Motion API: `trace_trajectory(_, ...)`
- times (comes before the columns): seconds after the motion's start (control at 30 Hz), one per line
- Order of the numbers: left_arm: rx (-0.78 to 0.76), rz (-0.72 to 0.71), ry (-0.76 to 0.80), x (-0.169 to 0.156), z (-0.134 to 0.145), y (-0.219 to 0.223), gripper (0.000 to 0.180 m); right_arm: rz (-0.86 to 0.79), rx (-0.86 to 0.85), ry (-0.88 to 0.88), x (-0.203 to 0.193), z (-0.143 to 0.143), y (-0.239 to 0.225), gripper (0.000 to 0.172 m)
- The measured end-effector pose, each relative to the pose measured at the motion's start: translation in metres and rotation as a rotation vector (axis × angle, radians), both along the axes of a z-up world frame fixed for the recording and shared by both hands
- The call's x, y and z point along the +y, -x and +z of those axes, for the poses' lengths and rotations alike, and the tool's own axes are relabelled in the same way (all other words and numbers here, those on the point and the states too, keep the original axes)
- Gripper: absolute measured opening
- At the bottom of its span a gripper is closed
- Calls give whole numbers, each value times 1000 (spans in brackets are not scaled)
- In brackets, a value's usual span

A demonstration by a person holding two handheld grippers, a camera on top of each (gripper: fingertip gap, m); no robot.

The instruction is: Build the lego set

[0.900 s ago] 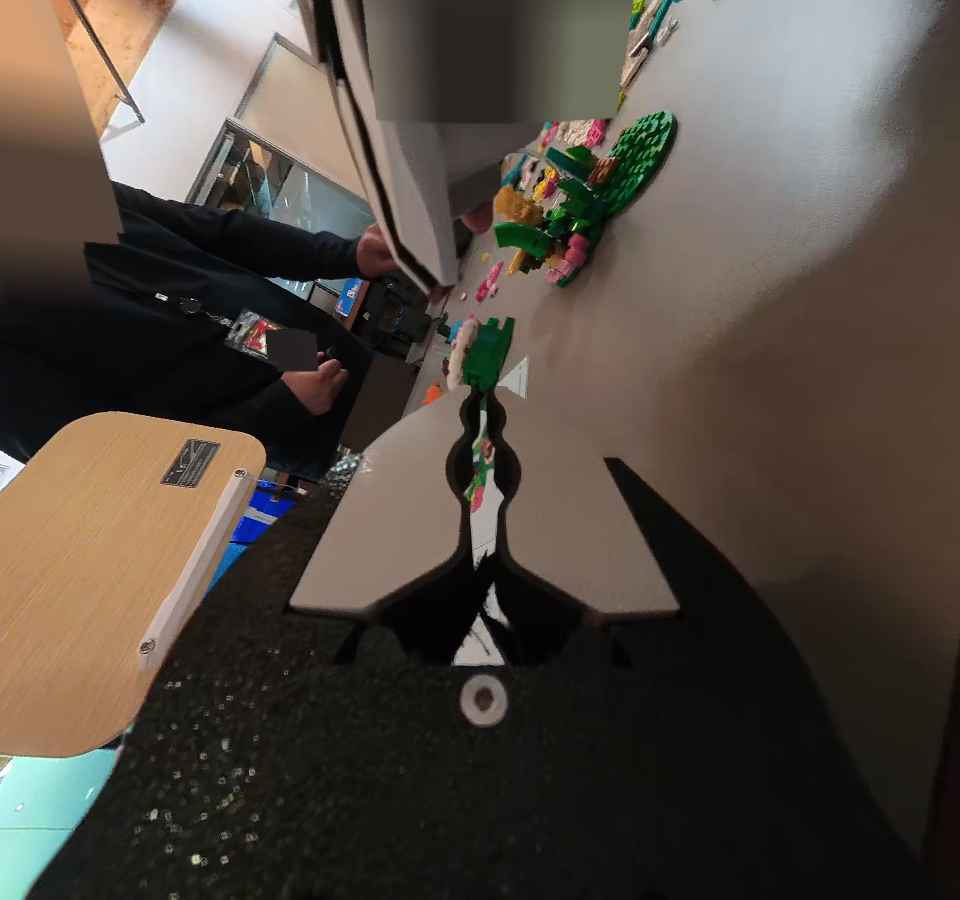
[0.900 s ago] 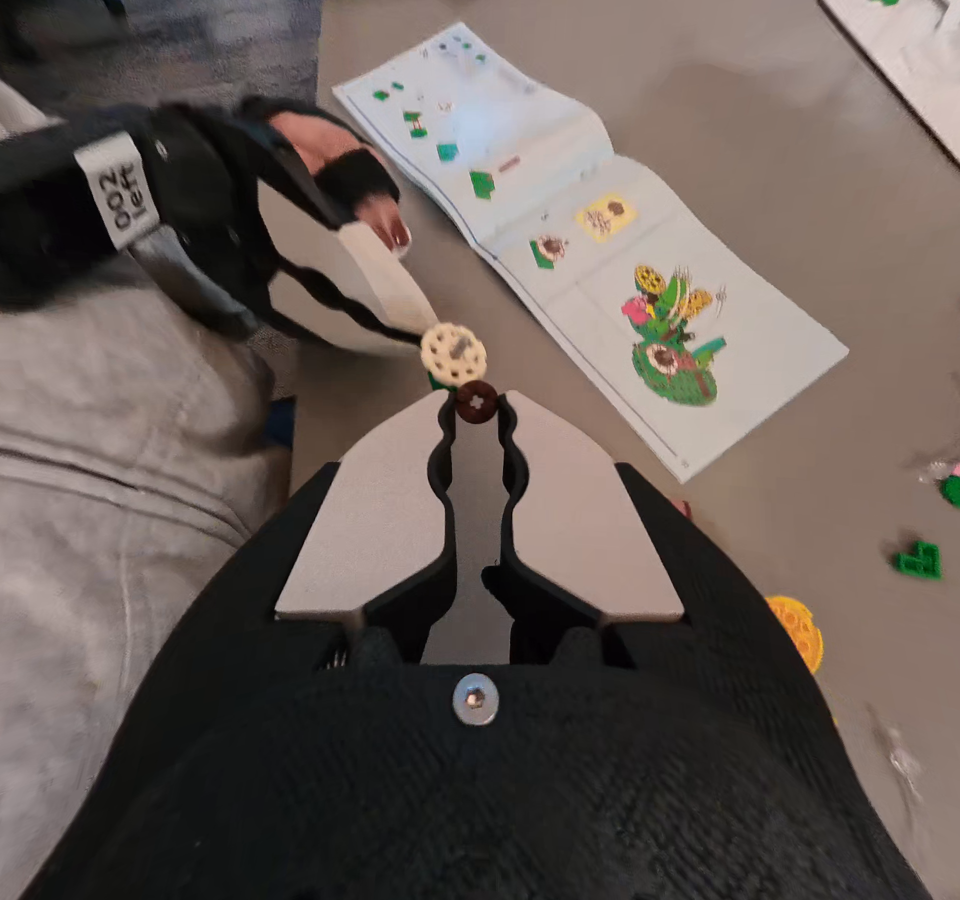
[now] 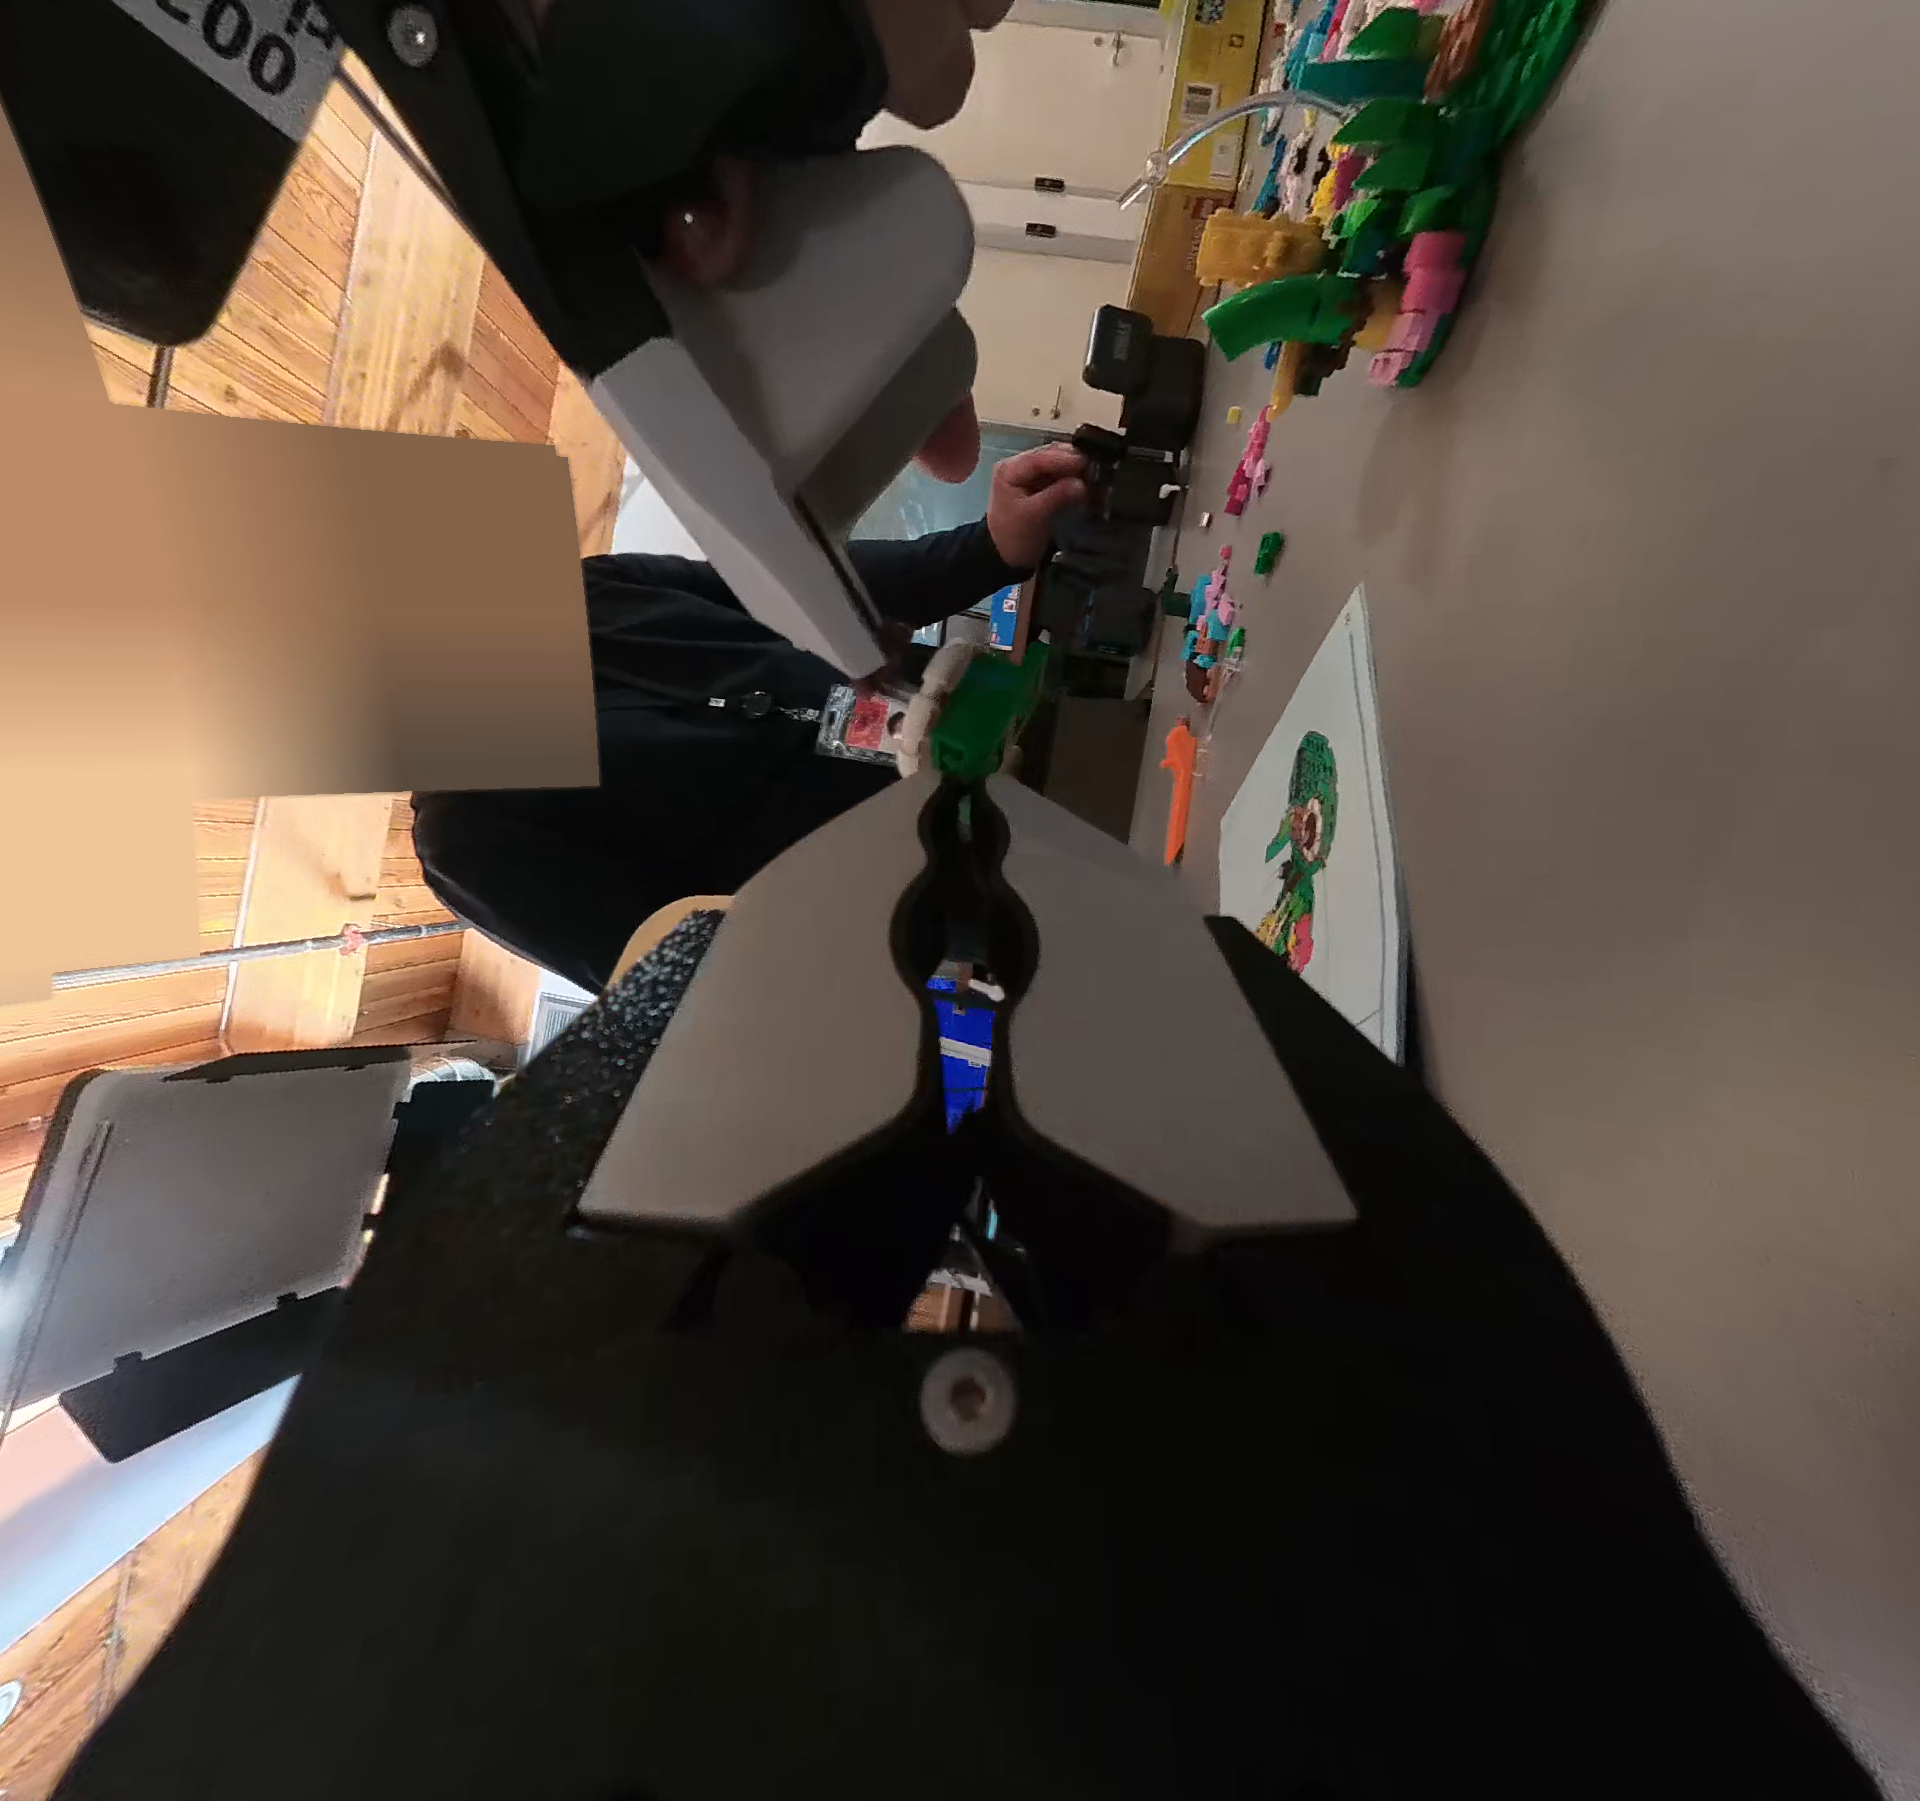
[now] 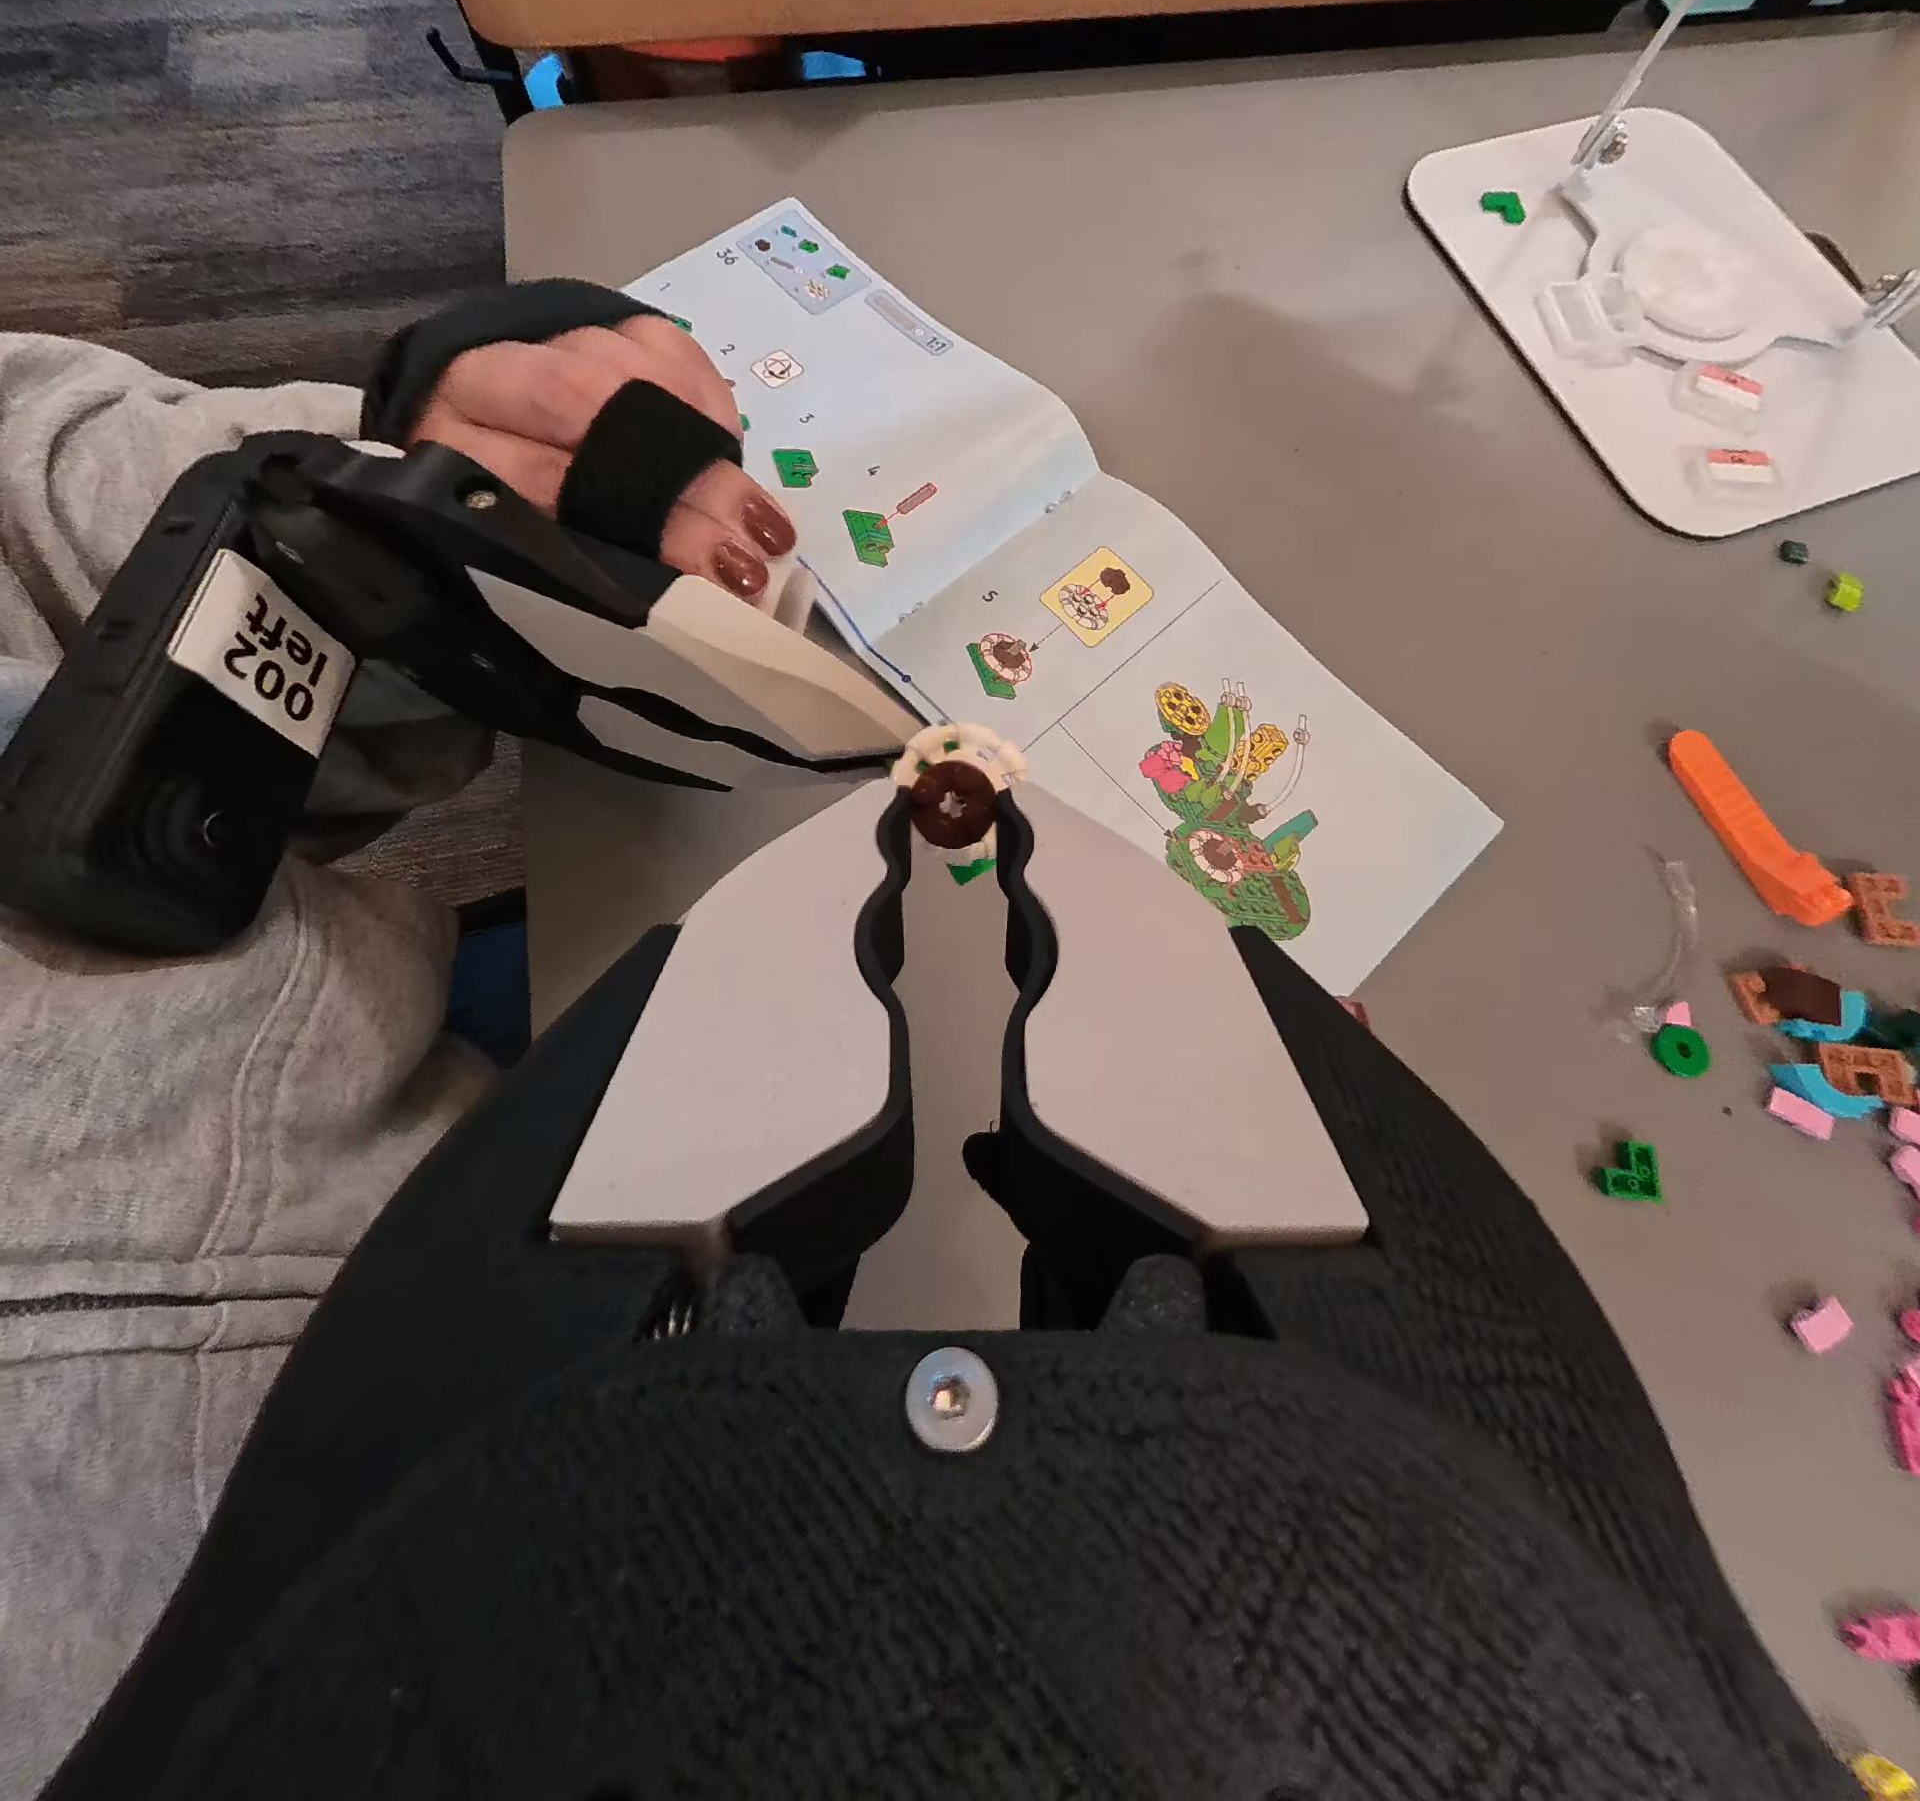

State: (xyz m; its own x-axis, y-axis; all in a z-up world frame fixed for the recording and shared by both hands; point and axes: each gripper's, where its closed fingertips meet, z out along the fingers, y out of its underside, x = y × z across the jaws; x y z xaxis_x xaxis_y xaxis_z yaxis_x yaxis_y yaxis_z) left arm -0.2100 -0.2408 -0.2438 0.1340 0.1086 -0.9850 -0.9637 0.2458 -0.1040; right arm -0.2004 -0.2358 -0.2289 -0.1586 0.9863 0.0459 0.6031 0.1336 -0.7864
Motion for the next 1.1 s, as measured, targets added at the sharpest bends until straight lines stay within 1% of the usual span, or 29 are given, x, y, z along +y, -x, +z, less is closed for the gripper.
trace_trajectory(0.27, 21, -8, -21, -3, 2, -1, 2, 11, -4, 15, -4, 3, 1, 13)
trace_trajectory(0.57, 56, -19, -31, -7, 2, -4, 2, 28, -45, -2, -3, 0, -2, 13)
trace_trajectory(0.9, 60, -39, -32, -9, 1, -9, 2, 88, -98, 60, -7, -3, -9, 14)
trace_trajectory(1.1, 49, -36, -19, -9, 0, -8, 2, 84, -95, 85, -6, -5, -8, 14)
